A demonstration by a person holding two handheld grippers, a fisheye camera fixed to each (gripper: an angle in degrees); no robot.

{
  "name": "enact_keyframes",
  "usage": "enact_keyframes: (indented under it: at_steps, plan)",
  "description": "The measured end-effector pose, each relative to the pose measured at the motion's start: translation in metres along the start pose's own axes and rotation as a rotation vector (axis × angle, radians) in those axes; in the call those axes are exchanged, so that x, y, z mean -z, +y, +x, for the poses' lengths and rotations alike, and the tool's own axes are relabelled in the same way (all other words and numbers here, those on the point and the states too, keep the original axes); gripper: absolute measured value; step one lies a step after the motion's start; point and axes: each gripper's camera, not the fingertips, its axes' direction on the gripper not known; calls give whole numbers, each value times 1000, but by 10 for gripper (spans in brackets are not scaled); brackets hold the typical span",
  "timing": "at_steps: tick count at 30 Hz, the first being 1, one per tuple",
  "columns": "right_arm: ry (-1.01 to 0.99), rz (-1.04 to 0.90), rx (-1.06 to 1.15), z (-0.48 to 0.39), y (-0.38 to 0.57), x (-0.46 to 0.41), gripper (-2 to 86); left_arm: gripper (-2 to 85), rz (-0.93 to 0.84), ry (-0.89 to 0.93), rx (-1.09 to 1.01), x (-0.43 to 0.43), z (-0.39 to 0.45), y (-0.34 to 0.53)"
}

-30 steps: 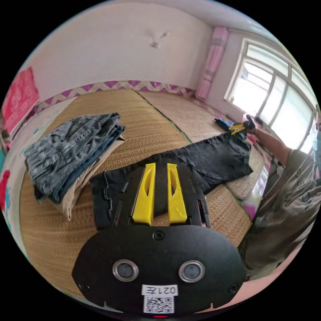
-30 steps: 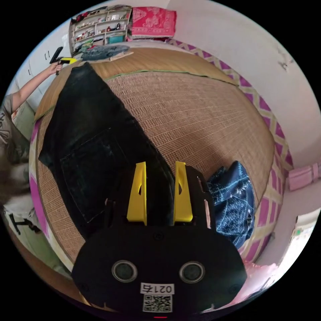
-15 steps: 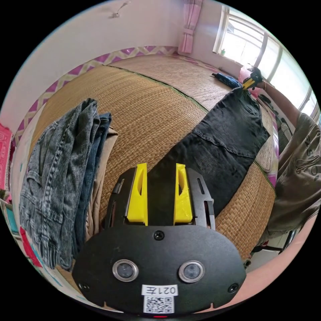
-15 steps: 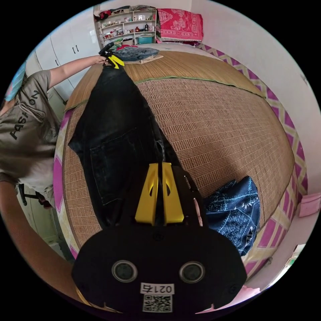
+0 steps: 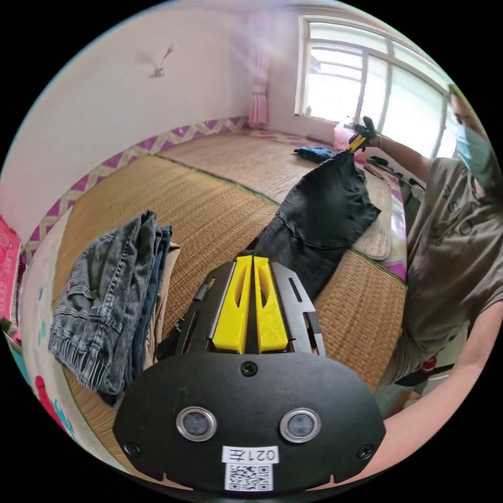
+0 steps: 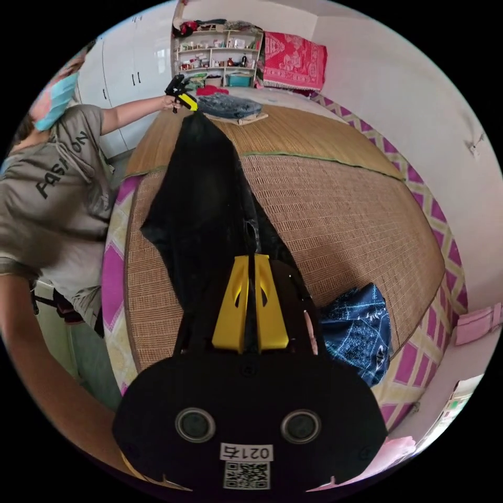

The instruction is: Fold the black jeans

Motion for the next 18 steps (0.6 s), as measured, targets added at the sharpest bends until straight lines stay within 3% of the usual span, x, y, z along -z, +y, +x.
enact_keyframes:
  at_steps: [7,13,18]
  plan:
    - [-49,113,-45,-189,131,30,-3,-10,145,-21,-18,101,147,95]
    - [-137,-160,-159,-291,207,-103,-3,-10,5,113,210,27,207,205]
    - [-121,-85,-279,-319,246,-107,3,-10,85,222,389,19,207,260]
